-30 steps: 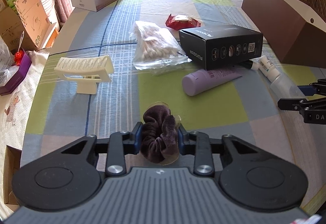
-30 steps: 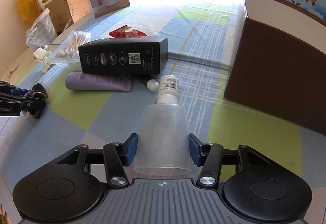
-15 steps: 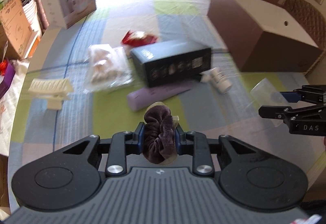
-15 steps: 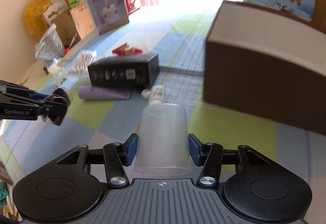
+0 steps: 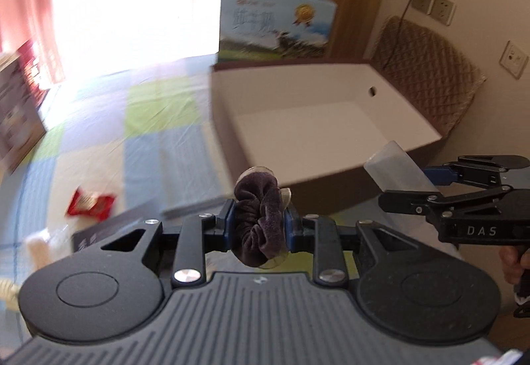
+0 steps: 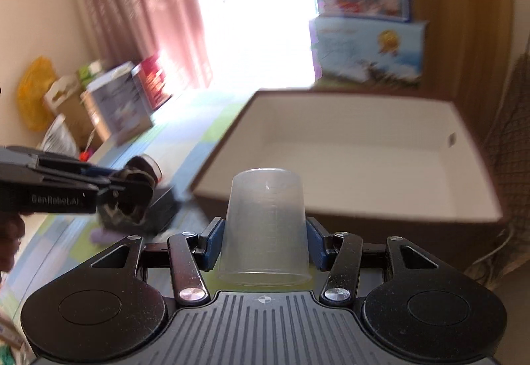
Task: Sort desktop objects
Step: 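Carry the scrunchie and spray bottle into the brown box and open both tools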
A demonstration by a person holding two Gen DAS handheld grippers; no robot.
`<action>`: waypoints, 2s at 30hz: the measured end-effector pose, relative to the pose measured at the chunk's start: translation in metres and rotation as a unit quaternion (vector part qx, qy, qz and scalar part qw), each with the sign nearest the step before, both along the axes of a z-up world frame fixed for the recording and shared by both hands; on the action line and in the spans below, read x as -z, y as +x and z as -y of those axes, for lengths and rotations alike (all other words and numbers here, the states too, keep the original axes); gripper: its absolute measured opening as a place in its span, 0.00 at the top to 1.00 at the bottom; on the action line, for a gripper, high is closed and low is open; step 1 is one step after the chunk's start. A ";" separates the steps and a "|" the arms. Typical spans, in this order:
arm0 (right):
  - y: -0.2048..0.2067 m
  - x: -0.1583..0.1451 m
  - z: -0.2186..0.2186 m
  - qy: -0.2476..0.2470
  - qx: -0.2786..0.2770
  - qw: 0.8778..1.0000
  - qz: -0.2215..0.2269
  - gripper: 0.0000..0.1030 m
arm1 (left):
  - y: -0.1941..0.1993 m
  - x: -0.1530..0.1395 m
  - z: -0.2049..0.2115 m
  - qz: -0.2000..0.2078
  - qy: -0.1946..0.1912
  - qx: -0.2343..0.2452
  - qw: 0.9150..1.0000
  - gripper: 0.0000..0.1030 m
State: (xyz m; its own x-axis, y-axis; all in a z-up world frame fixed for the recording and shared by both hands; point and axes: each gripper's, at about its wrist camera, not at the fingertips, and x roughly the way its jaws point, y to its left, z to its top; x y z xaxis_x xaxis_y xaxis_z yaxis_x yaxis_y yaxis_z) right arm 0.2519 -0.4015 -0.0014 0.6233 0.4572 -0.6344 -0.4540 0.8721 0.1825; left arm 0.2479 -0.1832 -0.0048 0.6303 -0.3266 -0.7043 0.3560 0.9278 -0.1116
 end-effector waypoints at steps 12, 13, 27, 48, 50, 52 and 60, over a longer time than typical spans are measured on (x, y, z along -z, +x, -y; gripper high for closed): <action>0.105 0.006 0.071 0.002 0.051 0.998 -0.026 0.52 | 0.103 0.018 0.110 -0.047 -0.006 0.012 0.999 0.76; 0.112 0.011 0.074 0.002 0.053 0.998 -0.035 0.52 | 0.110 0.024 0.117 -0.055 -0.005 0.011 0.998 0.76; 0.158 0.063 0.082 -0.024 0.044 0.991 -0.127 0.52 | 0.149 0.079 0.146 -0.129 0.021 -0.023 0.991 0.73; 0.174 0.060 0.085 0.003 0.048 0.987 -0.156 0.32 | 0.156 0.069 0.126 -0.133 0.030 -0.048 0.990 0.22; 0.172 0.057 0.087 0.005 0.046 0.987 -0.154 0.27 | 0.154 0.066 0.125 -0.130 0.028 -0.047 0.990 0.21; 0.168 0.053 0.091 0.009 0.046 0.988 -0.148 0.22 | 0.151 0.063 0.123 -0.126 0.027 -0.045 0.991 0.19; 0.150 0.032 0.093 0.003 0.043 0.993 -0.110 0.10 | 0.135 0.041 0.116 -0.097 0.031 -0.043 0.994 0.17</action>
